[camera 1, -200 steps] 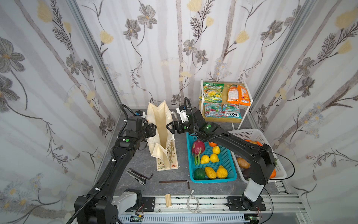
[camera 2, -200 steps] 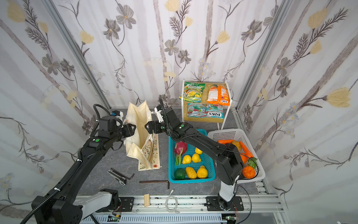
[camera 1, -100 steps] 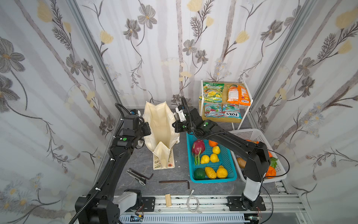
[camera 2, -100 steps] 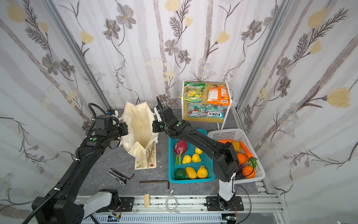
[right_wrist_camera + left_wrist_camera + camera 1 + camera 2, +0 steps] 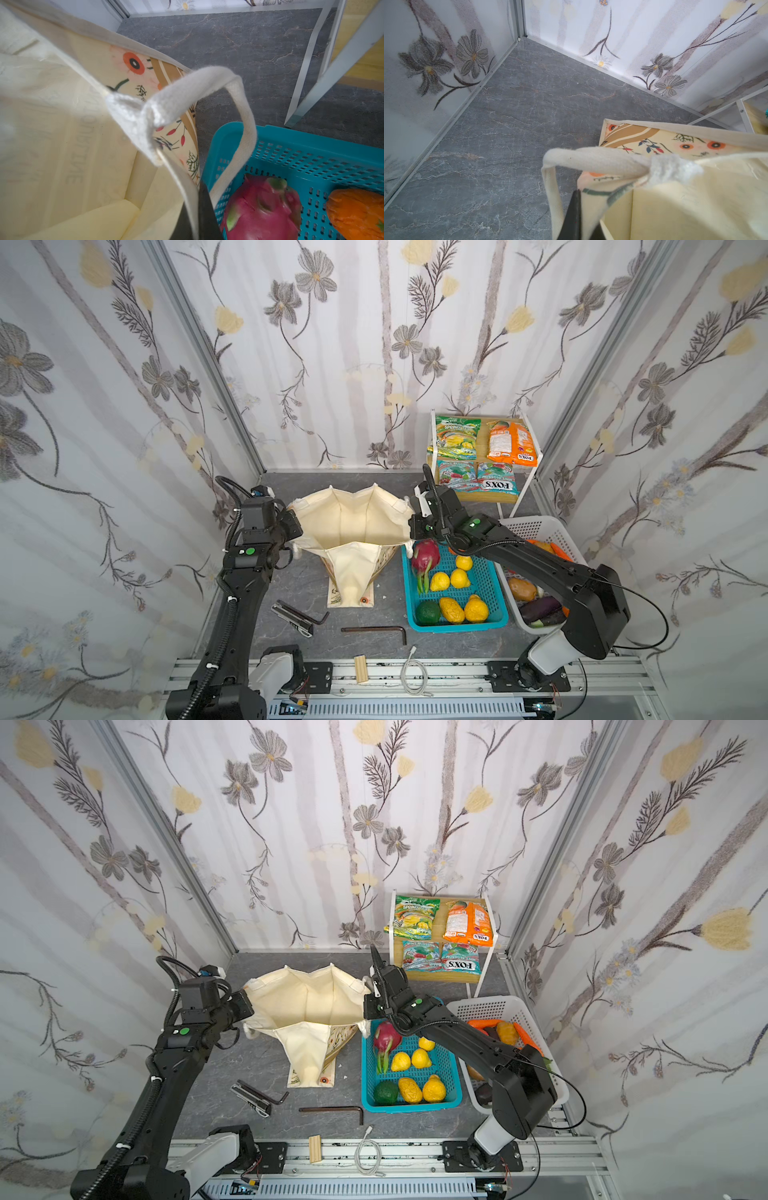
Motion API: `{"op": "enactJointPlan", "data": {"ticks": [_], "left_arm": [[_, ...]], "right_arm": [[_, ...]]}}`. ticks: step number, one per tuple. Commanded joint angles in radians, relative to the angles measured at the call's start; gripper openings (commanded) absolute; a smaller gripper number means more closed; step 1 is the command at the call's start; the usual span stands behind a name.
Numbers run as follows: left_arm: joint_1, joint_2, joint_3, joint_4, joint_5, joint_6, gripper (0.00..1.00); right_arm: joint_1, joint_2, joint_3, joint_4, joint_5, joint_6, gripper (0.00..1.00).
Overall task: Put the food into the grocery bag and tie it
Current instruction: 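Pull the bag edges apart with both grippers to open the bag mouth, then hold the bag open with the left gripper while the right moves over the teal basket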
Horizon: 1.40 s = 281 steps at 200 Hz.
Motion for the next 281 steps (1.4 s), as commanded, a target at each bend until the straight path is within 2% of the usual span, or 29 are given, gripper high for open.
{"op": "enactJointPlan", "data": {"ticks": [1, 15, 42, 62, 74, 98, 129, 152, 158, 163, 167, 178, 200, 222, 235, 272, 281], "left_arm": [[0.003, 0.015, -0.011, 0.029, 0.033, 0.003, 0.0], [0.001, 0.029, -0.019, 0.058, 0.109, -0.01, 0.0], [0.003, 0.023, -0.074, 0.197, 0.257, -0.033, 0.0], [0.002, 0.023, -0.096, 0.26, 0.285, -0.041, 0.0], [0.003, 0.016, -0.114, 0.293, 0.283, -0.035, 0.0], [0.003, 0.006, -0.144, 0.338, 0.289, -0.023, 0.0], [0.003, -0.004, -0.174, 0.363, 0.295, -0.039, 0.0], [0.002, -0.018, -0.189, 0.367, 0.31, -0.049, 0.0], [0.002, -0.02, -0.193, 0.368, 0.31, -0.051, 0.0], [0.002, -0.023, -0.195, 0.368, 0.314, -0.052, 0.0], [0.002, -0.024, -0.196, 0.368, 0.319, -0.053, 0.0], [0.002, -0.032, -0.202, 0.368, 0.331, -0.055, 0.0], [0.002, -0.043, -0.212, 0.368, 0.321, -0.061, 0.0], [0.002, -0.048, -0.215, 0.368, 0.321, -0.063, 0.0], [0.002, -0.052, -0.218, 0.368, 0.317, -0.063, 0.0], [0.002, -0.057, -0.224, 0.368, 0.319, -0.068, 0.0], [0.003, -0.055, -0.224, 0.368, 0.324, -0.07, 0.0]], "right_arm": [[-0.005, -0.002, 0.0, 0.035, 0.025, 0.001, 0.0], [0.014, 0.025, 0.019, 0.068, -0.02, 0.011, 0.0], [0.056, 0.083, 0.09, 0.083, -0.037, 0.023, 0.0], [0.064, 0.107, 0.114, 0.089, -0.057, 0.034, 0.06], [0.064, 0.103, 0.109, 0.095, -0.06, 0.036, 0.18], [0.064, 0.072, 0.085, 0.113, -0.054, 0.033, 0.22], [0.064, -0.003, 0.055, 0.115, 0.002, 0.007, 0.54], [0.064, -0.09, 0.014, 0.129, 0.056, -0.012, 0.66], [0.064, -0.122, -0.005, 0.136, 0.07, -0.015, 0.79], [0.064, -0.141, -0.019, 0.143, 0.079, -0.017, 0.86], [0.064, -0.176, -0.035, 0.149, 0.091, -0.019, 0.99], [0.063, -0.225, -0.064, 0.159, 0.129, -0.013, 1.0], [0.06, -0.333, -0.131, 0.157, 0.281, 0.096, 1.0], [0.035, -0.441, -0.215, 0.174, 0.25, -0.023, 1.0], [0.022, -0.49, -0.267, 0.173, 0.3, -0.011, 1.0], [-0.089, -0.588, -0.411, 0.157, 0.127, 0.006, 1.0], [-0.098, -0.602, -0.437, 0.153, 0.118, 0.011, 1.0]]}}
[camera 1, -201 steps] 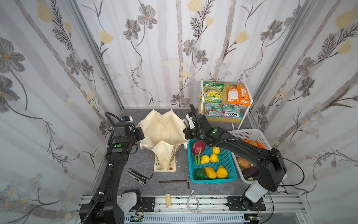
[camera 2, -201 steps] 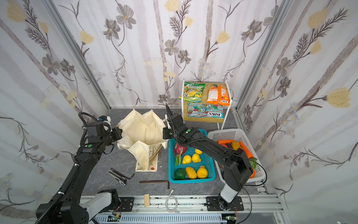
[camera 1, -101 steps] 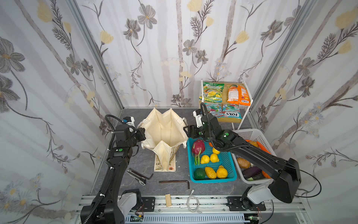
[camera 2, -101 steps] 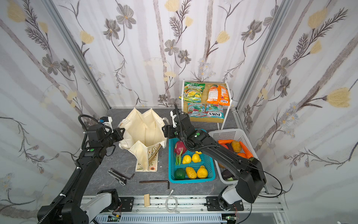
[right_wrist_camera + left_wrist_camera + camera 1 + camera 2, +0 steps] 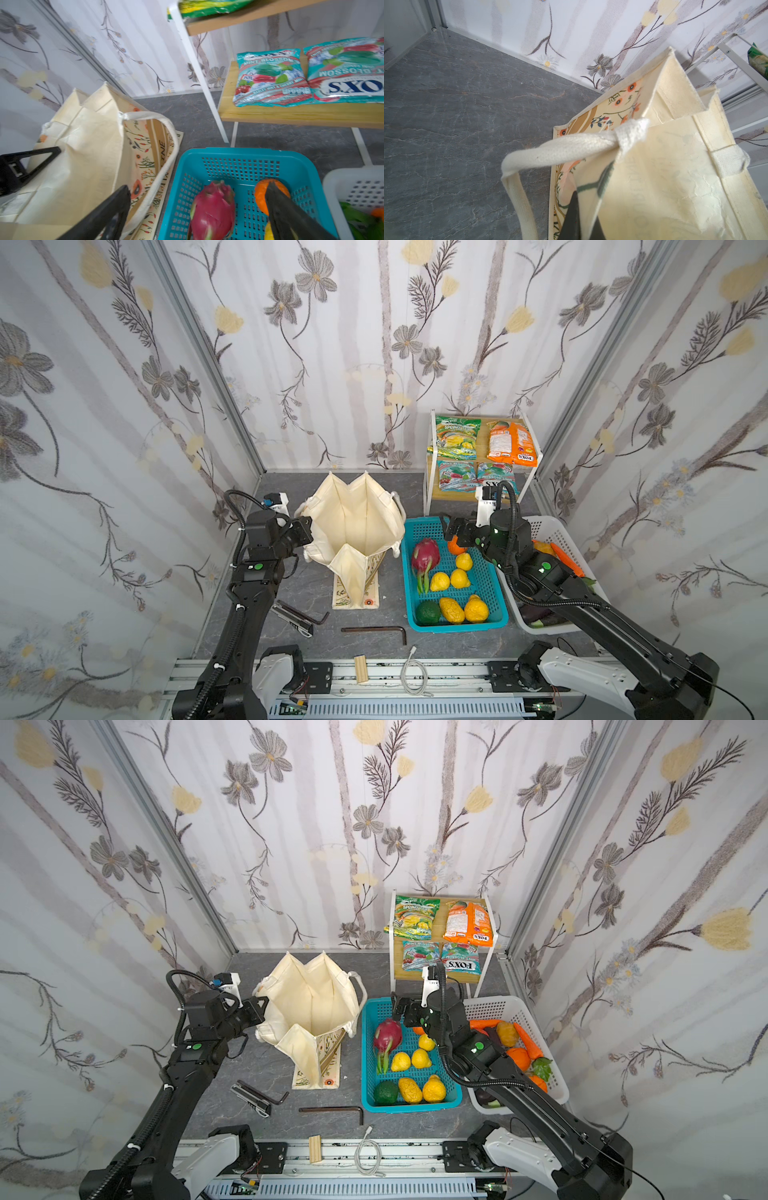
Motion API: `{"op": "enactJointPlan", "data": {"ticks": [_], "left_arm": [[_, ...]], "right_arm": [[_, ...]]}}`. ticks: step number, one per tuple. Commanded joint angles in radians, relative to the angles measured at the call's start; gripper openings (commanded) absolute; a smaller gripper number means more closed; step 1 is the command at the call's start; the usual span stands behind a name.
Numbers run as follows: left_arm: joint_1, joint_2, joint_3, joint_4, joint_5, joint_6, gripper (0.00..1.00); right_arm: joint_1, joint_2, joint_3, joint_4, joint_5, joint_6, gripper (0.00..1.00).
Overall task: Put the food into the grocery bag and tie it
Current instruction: 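Hold the bag open with the left gripper while the right moves over the teal basket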
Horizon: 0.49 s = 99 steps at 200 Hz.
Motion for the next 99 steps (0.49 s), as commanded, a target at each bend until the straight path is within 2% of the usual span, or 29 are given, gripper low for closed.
{"op": "enactJointPlan", "data": {"ticks": [1, 37, 99], "left_arm": [[0.001, -0.001, -0.004, 0.029, 0.021, -0.006, 0.0], [0.002, -0.011, -0.005, 0.029, 0.012, -0.008, 0.0], [0.001, -0.001, -0.01, 0.029, 0.017, -0.024, 0.0]], "right_arm": [[-0.027, -0.037, -0.061, 0.011, -0.091, 0.011, 1.0], [-0.039, -0.048, -0.142, -0.013, -0.049, 0.05, 1.0], [-0.038, 0.073, -0.186, 0.015, -0.187, 0.104, 1.0]]}}
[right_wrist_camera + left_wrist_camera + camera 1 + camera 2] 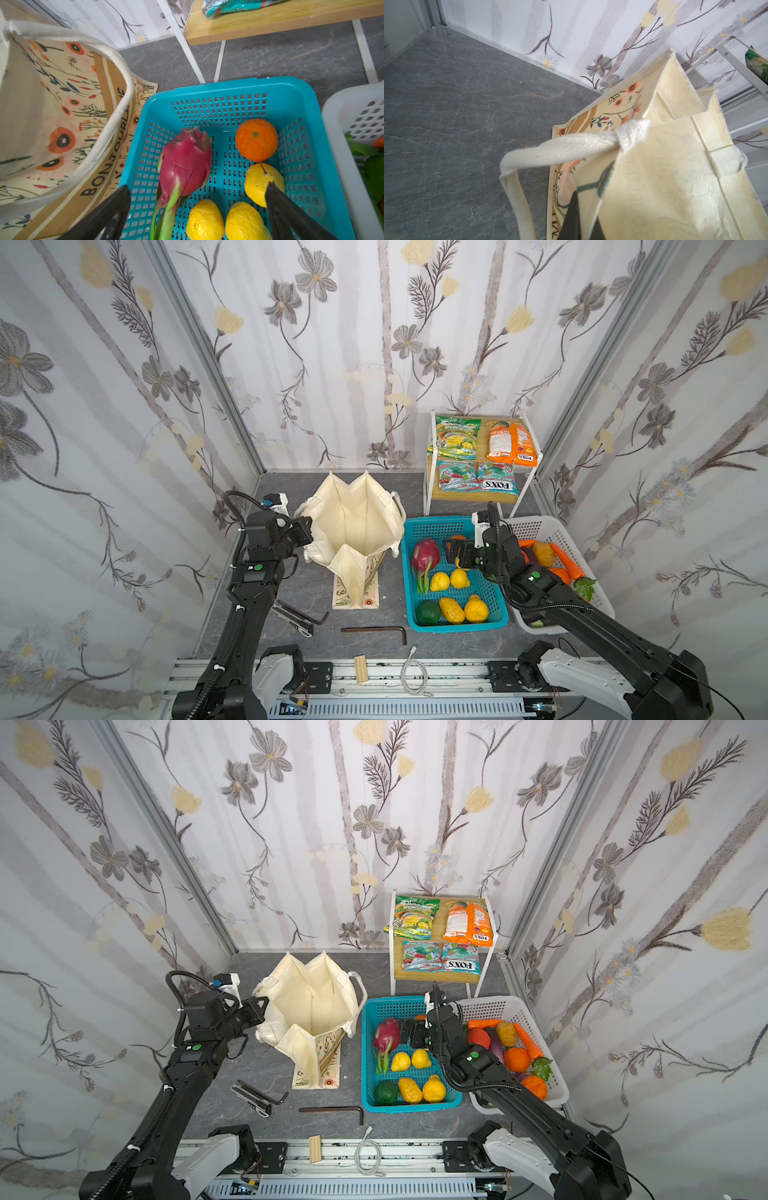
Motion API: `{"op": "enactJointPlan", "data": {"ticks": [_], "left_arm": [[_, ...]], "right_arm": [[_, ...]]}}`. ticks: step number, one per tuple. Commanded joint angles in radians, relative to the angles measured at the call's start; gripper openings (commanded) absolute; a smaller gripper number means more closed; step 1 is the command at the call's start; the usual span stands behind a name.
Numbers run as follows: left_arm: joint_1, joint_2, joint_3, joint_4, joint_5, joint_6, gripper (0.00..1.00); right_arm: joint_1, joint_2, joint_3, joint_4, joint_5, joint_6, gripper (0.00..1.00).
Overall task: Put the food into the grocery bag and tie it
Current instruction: 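Hold the bag open with the left gripper while the right moves over the teal basket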
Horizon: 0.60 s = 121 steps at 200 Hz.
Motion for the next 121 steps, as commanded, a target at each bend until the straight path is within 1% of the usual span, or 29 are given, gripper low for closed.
{"op": "enactJointPlan", "data": {"ticks": [1, 16, 38, 54, 74, 88, 96, 100, 121], "left_arm": [[0.001, 0.003, -0.005, 0.028, 0.014, -0.008, 0.0], [-0.002, 0.004, -0.007, 0.028, 0.02, -0.01, 0.0], [-0.01, 0.004, -0.007, 0.028, 0.02, -0.01, 0.0], [-0.014, 0.004, -0.007, 0.028, 0.022, -0.009, 0.0], [-0.014, -0.001, -0.007, 0.028, 0.025, -0.004, 0.0], [-0.016, -0.005, -0.008, 0.027, 0.022, -0.003, 0.0], [-0.016, -0.005, -0.008, 0.027, 0.02, -0.003, 0.0], [-0.016, -0.005, -0.01, 0.027, 0.02, -0.003, 0.0], [-0.017, -0.003, -0.012, 0.024, 0.007, -0.002, 0.0]], "right_arm": [[0.001, 0.043, -0.005, 0.023, -0.07, 0.036, 1.0], [0.001, 0.067, -0.015, -0.002, -0.077, 0.03, 1.0], [0.0, 0.09, -0.03, -0.072, -0.02, 0.013, 0.99], [0.001, 0.092, -0.038, -0.109, 0.017, 0.011, 0.93], [0.001, 0.105, -0.046, -0.12, 0.067, 0.029, 0.9], [-0.001, 0.131, -0.05, -0.12, 0.064, 0.035, 0.87], [-0.001, 0.151, -0.052, -0.122, 0.058, 0.037, 0.81], [0.0, 0.158, -0.052, -0.126, 0.057, 0.036, 0.8], [-0.001, 0.185, -0.064, -0.127, 0.051, 0.038, 0.78]]}}
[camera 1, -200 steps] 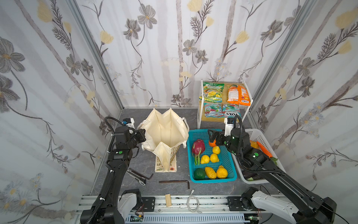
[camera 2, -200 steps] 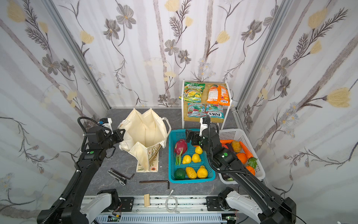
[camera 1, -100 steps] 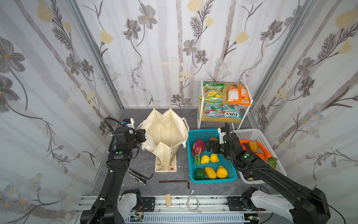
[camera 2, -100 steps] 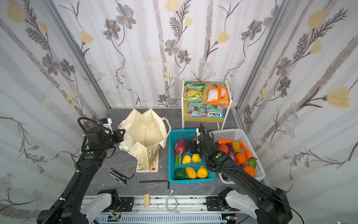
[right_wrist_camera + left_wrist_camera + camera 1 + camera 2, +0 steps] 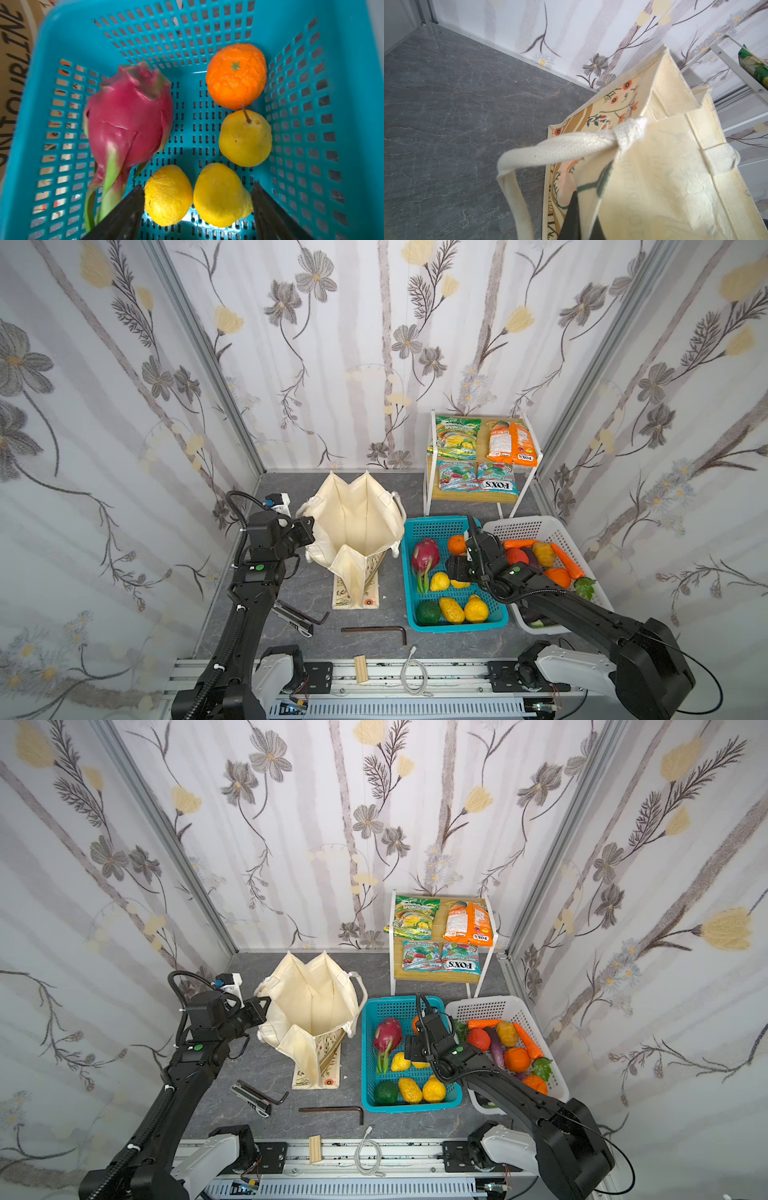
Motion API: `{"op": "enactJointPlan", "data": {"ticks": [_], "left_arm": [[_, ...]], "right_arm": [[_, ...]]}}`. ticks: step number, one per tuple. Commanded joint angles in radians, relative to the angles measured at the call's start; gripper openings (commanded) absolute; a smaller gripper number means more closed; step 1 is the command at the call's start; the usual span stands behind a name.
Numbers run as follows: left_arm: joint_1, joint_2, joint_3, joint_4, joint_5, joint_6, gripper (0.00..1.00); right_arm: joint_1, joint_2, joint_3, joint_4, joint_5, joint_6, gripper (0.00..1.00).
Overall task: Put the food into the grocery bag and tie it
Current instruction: 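Hold the bag open with the left gripper while the right moves over the teal basket, then grasp a yellow pear-shaped fruit in the teal basket with the right gripper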
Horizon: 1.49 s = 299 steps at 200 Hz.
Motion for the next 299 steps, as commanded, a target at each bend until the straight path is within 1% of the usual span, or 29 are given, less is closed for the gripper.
{"op": "enactJointPlan", "data": {"ticks": [1, 48, 55, 64, 129, 140, 145, 176, 184, 186, 189, 198, 220, 269, 299], "left_arm": [[-0.003, -0.003, -0.004, 0.007, 0.0, 0.004, 0.0], [-0.003, -0.019, -0.005, -0.001, -0.029, 0.01, 0.0], [-0.003, -0.017, -0.004, -0.002, -0.029, 0.01, 0.0], [-0.003, -0.016, -0.004, -0.003, -0.027, 0.009, 0.0], [-0.004, -0.011, -0.002, -0.009, -0.03, 0.012, 0.0], [-0.005, -0.008, -0.001, -0.01, -0.03, 0.012, 0.0], [-0.004, -0.007, -0.001, -0.01, -0.03, 0.012, 0.0], [-0.007, -0.008, -0.001, -0.013, -0.037, 0.013, 0.0], [-0.007, -0.008, -0.001, -0.013, -0.037, 0.013, 0.0], [-0.006, -0.009, -0.001, -0.013, -0.038, 0.013, 0.0], [-0.006, -0.009, 0.0, -0.013, -0.037, 0.013, 0.0], [-0.006, -0.01, 0.0, -0.014, -0.04, 0.013, 0.0], [-0.007, -0.008, 0.0, -0.015, -0.041, 0.015, 0.0], [-0.01, -0.012, 0.0, -0.016, -0.051, 0.015, 0.0], [-0.01, -0.017, 0.0, -0.018, -0.06, 0.018, 0.0]], "right_arm": [[0.0, 0.027, -0.015, -0.002, 0.021, 0.016, 0.78], [-0.008, 0.093, -0.029, 0.048, 0.004, 0.0, 0.75], [-0.01, 0.104, -0.03, 0.053, 0.004, -0.007, 0.71], [-0.013, 0.118, -0.029, 0.054, -0.001, -0.011, 0.69], [-0.032, 0.168, -0.045, 0.096, 0.007, -0.014, 0.68], [-0.034, 0.181, -0.047, 0.109, 0.001, -0.017, 0.67], [-0.034, 0.187, -0.047, 0.117, -0.005, -0.019, 0.64], [-0.034, 0.207, -0.045, 0.123, -0.01, -0.018, 0.63], [-0.033, 0.203, -0.049, 0.126, -0.01, -0.018, 0.61], [-0.034, 0.202, -0.05, 0.127, -0.011, -0.019, 0.59], [-0.033, 0.2, -0.05, 0.13, -0.012, -0.018, 0.57], [-0.033, 0.194, -0.049, 0.126, -0.01, -0.017, 0.56], [-0.033, 0.174, -0.045, 0.111, -0.006, -0.013, 0.56], [-0.033, 0.06, -0.035, 0.058, 0.007, -0.01, 0.56], [-0.033, -0.002, -0.017, 0.044, -0.022, -0.008, 0.56]]}}
